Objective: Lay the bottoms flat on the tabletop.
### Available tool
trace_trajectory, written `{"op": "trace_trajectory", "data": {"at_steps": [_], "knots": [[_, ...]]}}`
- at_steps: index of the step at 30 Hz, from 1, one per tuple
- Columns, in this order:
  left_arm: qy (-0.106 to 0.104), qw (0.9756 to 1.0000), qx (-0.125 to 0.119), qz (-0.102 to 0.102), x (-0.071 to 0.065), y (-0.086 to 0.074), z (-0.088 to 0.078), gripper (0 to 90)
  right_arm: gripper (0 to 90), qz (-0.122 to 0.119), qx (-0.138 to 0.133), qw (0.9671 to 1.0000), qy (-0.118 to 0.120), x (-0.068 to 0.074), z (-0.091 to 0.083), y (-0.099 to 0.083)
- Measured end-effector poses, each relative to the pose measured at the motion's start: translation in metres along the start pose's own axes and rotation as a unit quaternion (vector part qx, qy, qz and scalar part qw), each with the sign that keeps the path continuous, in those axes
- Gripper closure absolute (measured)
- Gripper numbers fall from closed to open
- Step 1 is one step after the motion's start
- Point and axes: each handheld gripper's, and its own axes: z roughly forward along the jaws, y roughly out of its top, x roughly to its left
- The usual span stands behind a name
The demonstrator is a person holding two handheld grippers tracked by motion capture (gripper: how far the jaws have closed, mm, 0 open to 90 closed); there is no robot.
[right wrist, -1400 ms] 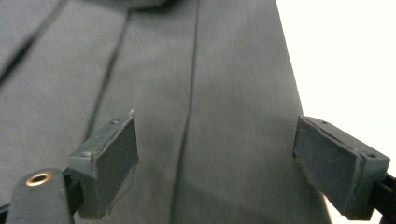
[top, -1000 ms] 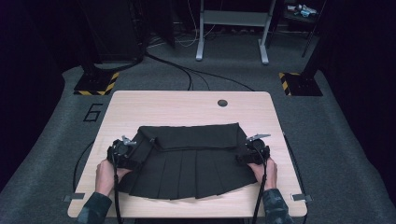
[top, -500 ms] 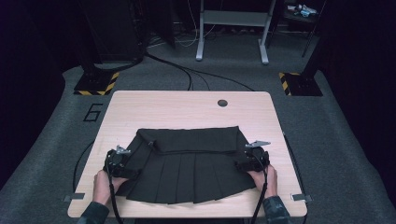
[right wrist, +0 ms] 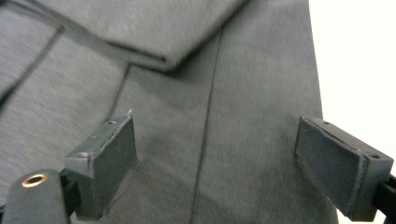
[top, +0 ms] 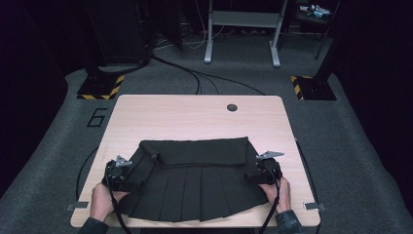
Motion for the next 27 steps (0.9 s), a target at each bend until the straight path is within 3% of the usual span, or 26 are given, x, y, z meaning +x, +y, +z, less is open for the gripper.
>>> {"op": "trace_trajectory", "data": {"at_steps": [4, 8, 12, 14, 17, 20, 27], "knots": [[-0.002, 0.9994, -0.029, 0.018, -0.012, 0.022, -0.005, 9.5, 13.6, -0.002, -0.015, 0.9999, 0.006, 0.004, -0.003, 0.009], [0.0, 0.9983, -0.043, 0.039, -0.022, 0.053, 0.008, 11.3, 15.7, -0.009, -0.032, 0.9994, 0.012, 0.013, 0.0, 0.025], [0.006, 0.9981, -0.043, 0.044, -0.025, 0.062, 0.017, 14.6, 20.3, -0.011, -0.032, 0.9993, 0.013, 0.017, 0.009, 0.033], [0.023, 0.9977, -0.04, 0.051, -0.03, 0.066, 0.024, 19.1, 25.3, -0.006, -0.03, 0.9994, 0.014, 0.018, 0.014, 0.036], [0.023, 0.9979, -0.034, 0.05, -0.029, 0.068, 0.03, 24.2, 29.2, -0.014, -0.013, 0.9998, 0.01, 0.018, 0.023, 0.039], [0.031, 0.9978, -0.046, 0.036, -0.025, 0.066, 0.031, 36.8, 37.2, -0.02, -0.003, 0.9998, 0.007, 0.017, 0.028, 0.039], [0.028, 0.9984, -0.035, 0.035, -0.021, 0.056, 0.034, 66.9, 66.6, -0.023, -0.007, 0.9997, 0.003, 0.017, 0.029, 0.038]]}}
